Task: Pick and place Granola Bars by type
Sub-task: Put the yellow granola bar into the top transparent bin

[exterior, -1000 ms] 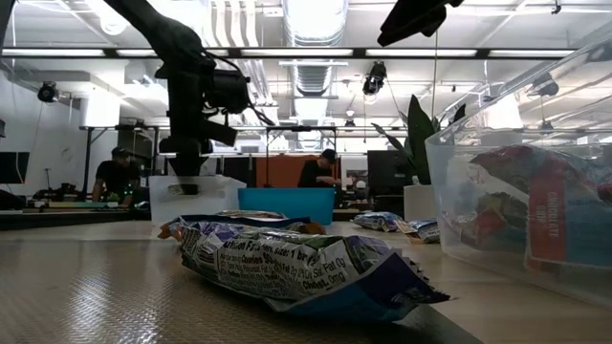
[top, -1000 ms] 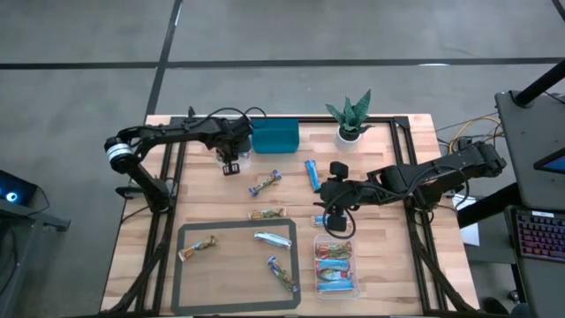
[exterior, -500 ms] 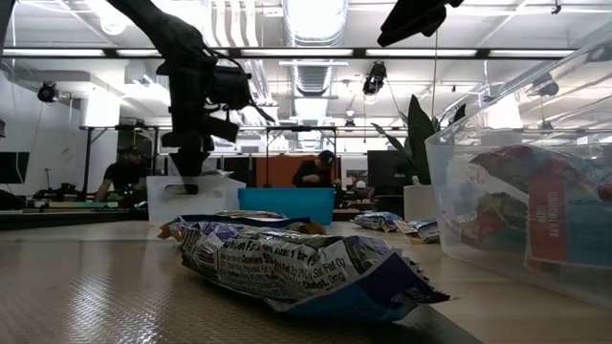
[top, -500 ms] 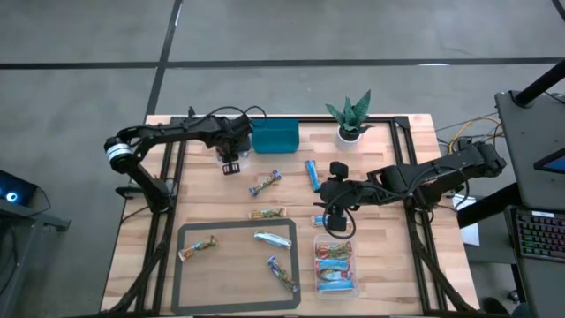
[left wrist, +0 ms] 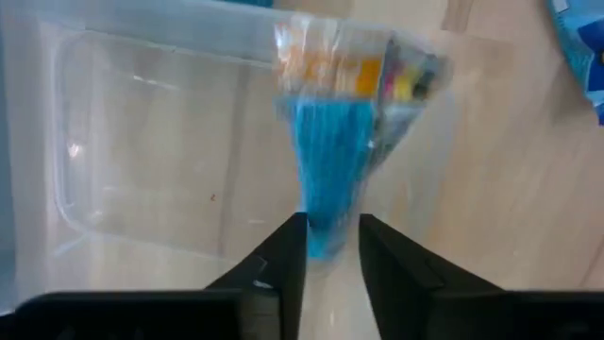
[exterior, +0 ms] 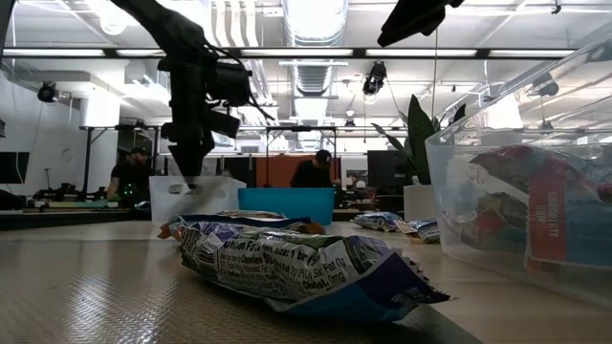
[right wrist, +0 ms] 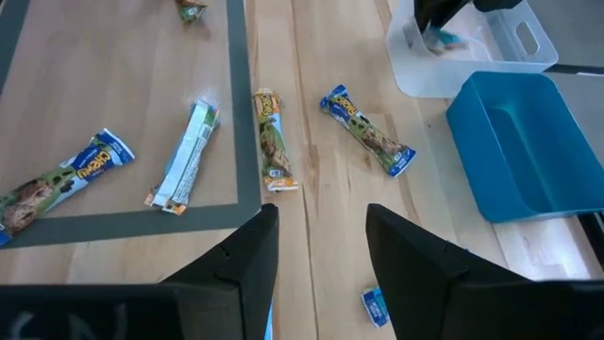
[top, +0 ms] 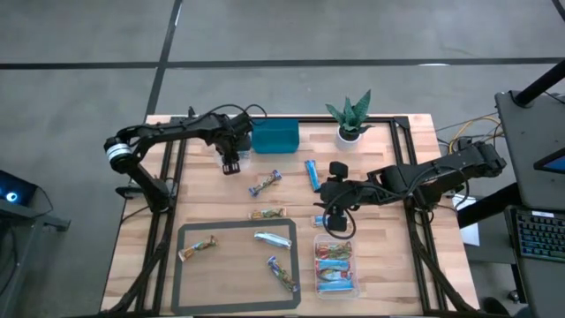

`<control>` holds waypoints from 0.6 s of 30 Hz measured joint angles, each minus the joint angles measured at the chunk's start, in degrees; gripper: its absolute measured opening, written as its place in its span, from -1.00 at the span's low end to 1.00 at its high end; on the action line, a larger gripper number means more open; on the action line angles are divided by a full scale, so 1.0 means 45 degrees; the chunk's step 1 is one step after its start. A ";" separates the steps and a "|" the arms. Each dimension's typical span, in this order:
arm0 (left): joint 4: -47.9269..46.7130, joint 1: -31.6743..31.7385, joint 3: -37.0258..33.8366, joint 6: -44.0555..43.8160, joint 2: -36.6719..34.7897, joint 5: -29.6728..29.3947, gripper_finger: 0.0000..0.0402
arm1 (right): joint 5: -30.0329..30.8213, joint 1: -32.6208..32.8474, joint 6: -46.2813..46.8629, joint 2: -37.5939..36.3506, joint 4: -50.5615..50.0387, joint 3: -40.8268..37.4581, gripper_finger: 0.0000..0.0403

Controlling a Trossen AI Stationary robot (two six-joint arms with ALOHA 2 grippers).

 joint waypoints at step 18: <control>-0.0425 0.0088 0.1098 -0.0033 -0.0010 -0.0446 -0.27 | 0.0000 -0.0002 -0.0238 0.0000 0.0029 0.0000 -0.27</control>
